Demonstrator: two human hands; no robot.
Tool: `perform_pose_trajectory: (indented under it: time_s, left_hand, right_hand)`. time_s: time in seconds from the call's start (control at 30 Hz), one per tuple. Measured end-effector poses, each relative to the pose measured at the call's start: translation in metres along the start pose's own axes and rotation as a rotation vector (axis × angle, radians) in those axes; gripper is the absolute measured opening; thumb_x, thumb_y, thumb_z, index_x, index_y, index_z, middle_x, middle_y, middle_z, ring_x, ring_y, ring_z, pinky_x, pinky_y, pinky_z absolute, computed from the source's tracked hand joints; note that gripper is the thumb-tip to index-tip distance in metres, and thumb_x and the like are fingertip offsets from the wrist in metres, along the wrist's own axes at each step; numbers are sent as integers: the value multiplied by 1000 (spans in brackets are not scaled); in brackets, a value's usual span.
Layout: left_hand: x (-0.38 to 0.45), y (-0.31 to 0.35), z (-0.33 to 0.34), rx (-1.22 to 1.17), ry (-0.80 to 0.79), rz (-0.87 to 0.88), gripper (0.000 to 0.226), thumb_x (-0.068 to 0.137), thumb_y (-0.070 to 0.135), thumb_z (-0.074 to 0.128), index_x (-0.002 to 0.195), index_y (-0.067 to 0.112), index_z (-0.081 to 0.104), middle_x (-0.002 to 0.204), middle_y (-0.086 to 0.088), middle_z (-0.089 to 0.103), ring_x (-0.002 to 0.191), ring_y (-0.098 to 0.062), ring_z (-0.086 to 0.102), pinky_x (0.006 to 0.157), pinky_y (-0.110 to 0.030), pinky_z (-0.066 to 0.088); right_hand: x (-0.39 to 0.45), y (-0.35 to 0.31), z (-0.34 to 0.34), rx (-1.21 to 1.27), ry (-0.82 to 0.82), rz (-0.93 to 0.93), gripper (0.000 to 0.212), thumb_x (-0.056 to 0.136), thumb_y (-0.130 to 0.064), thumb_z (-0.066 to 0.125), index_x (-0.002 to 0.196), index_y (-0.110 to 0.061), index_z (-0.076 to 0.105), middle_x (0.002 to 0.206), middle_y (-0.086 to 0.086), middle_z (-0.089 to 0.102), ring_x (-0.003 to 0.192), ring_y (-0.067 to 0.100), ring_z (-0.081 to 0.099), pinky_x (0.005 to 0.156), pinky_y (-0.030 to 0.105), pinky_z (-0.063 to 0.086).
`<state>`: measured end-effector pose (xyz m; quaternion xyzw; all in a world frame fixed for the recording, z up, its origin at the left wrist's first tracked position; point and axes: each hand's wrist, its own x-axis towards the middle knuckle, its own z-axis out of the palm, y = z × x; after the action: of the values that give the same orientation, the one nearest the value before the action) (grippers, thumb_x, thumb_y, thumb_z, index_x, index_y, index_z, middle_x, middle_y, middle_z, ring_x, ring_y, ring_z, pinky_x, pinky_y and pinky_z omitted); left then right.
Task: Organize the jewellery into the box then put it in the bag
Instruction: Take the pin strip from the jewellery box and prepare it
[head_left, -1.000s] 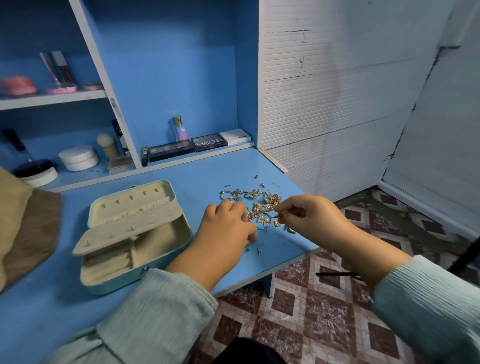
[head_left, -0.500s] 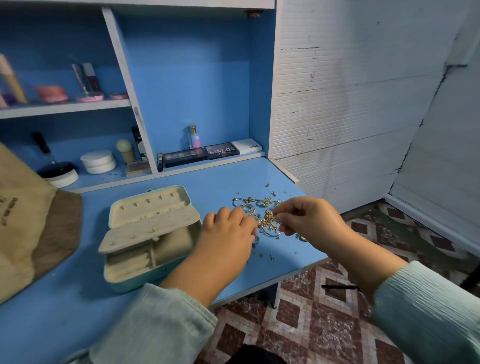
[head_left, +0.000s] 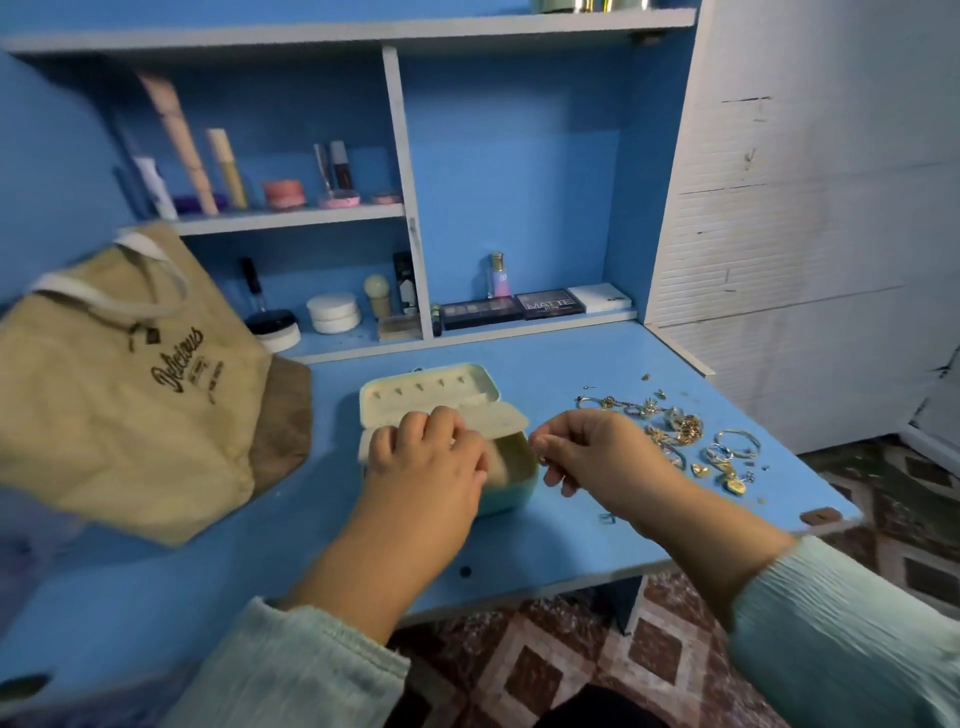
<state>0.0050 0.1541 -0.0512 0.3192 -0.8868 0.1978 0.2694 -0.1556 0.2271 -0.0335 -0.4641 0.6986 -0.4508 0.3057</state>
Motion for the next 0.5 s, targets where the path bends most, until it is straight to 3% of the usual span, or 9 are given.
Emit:
perform_pose_trajectory:
  time_s: [0.07,0.23,0.37,0.5]
  left_hand:
    - [-7,-9,1,14,-10,-17,26,53,28,85,66,27,62,84,1,59,73,-24,56,63,-37,41]
    - [-12,-20,4,32,-8,-21,28,53,28,86,65,26,60,84,2,59,73,-23,58,69,-35,25]
    - [-12,-24,10,50,19,-15,27,55,27,85,67,24,60,83,2,59,75,-23,58,69,-35,25]
    - [-4,-29,13,44,87,-25,25,58,26,84,73,22,64,86,1,60,78,-23,57,71,-36,25]
  right_hand:
    - [2,-3,10,-46,-2,-24,16,93,-19,55,78,-16,61,59,-4,61,43,4,48,42,9,38]
    - [7,-7,29,-55,1,-58,16,94,-17,53,79,-14,58,62,1,61,38,-5,47,44,9,38]
    - [11,-6,36,-43,66,-73,18,93,-21,53,76,-17,59,63,-2,64,47,2,50,53,19,43]
    - [16,-7,39,-37,133,-118,19,94,-21,53,76,-23,58,62,-7,63,50,4,47,47,13,37]
